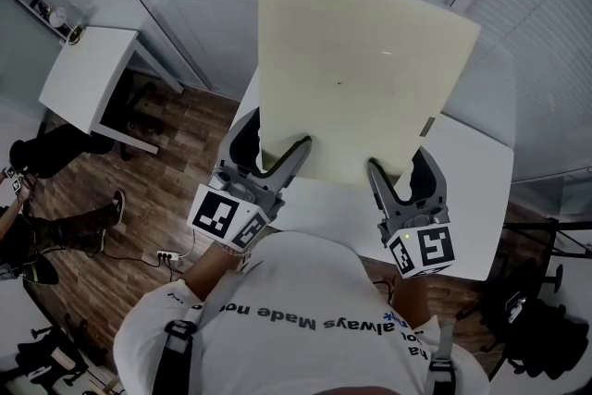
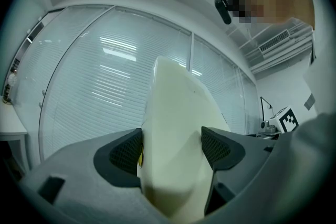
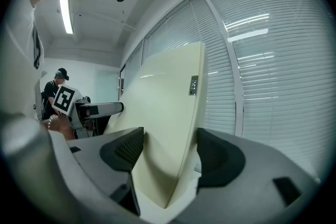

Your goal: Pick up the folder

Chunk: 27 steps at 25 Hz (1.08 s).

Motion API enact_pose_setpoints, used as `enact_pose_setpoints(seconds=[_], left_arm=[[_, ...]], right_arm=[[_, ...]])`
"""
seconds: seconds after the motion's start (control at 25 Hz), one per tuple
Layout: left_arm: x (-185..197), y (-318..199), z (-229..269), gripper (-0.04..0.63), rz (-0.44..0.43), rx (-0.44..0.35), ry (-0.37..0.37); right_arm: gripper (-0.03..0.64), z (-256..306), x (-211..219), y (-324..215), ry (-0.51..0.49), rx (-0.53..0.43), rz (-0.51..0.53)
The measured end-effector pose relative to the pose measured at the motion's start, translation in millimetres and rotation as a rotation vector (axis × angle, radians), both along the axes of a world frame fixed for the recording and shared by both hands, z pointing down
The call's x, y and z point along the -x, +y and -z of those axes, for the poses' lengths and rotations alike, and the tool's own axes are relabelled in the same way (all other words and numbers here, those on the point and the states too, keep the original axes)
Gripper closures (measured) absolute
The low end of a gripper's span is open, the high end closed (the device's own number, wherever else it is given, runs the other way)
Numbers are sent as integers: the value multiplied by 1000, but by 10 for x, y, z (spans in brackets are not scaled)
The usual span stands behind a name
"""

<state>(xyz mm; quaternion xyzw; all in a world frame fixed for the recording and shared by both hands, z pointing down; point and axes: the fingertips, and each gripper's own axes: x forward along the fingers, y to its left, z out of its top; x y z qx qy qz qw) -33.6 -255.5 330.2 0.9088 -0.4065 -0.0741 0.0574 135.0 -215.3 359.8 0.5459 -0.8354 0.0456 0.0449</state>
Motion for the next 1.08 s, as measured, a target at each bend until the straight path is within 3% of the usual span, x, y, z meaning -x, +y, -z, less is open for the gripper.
enact_pose_setpoints(seconds=[1.08], left_arm=[[-127,-53,-4,261,-2,5,3]], right_arm=[[295,3,-119,-40,-1,-7,-9]])
